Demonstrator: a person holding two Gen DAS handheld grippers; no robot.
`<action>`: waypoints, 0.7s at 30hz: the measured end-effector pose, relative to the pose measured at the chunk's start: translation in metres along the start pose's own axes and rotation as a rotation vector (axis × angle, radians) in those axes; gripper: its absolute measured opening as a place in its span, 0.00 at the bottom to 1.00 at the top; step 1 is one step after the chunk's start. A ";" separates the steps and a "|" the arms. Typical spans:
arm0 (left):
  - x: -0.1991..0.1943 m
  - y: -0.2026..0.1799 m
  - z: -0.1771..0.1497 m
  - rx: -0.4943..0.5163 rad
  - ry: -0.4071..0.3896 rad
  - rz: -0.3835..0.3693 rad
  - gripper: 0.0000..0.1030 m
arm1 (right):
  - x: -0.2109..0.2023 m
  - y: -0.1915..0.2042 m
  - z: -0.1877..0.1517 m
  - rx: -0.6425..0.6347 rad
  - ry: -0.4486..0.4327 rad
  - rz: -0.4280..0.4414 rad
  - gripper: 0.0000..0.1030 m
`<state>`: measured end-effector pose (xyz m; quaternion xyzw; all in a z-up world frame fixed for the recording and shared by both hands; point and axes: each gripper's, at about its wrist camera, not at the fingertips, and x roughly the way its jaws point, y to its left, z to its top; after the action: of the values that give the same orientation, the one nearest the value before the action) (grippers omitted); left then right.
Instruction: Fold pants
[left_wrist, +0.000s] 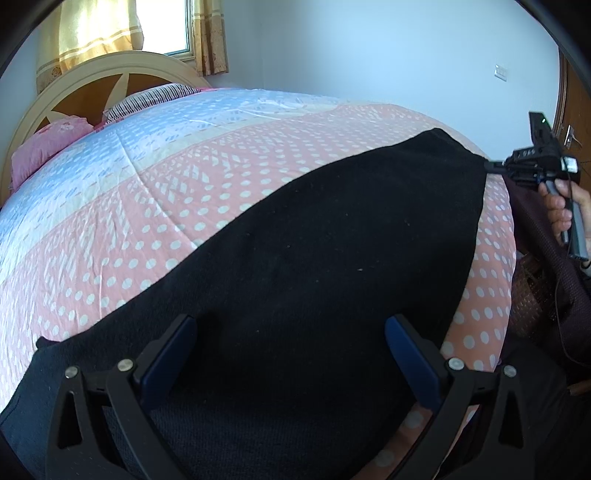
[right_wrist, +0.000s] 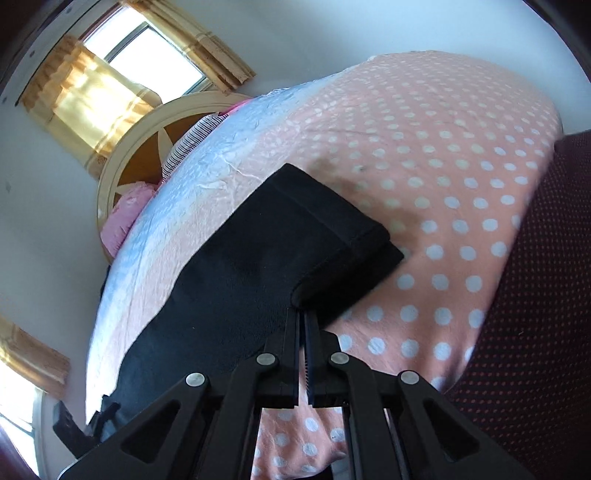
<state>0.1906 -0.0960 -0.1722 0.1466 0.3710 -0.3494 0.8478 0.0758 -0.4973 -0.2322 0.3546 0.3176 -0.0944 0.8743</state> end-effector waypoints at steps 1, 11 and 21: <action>0.000 0.000 0.000 -0.001 -0.001 -0.001 1.00 | -0.002 0.003 0.000 -0.014 -0.007 -0.001 0.02; 0.000 0.000 0.001 -0.007 0.000 -0.007 1.00 | 0.013 -0.012 -0.002 0.027 0.071 0.013 0.02; 0.001 -0.001 0.002 -0.009 -0.001 -0.009 1.00 | -0.025 -0.066 0.023 0.196 -0.068 -0.037 0.03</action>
<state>0.1921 -0.0984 -0.1717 0.1408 0.3728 -0.3517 0.8471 0.0423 -0.5625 -0.2412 0.4290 0.2833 -0.1530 0.8440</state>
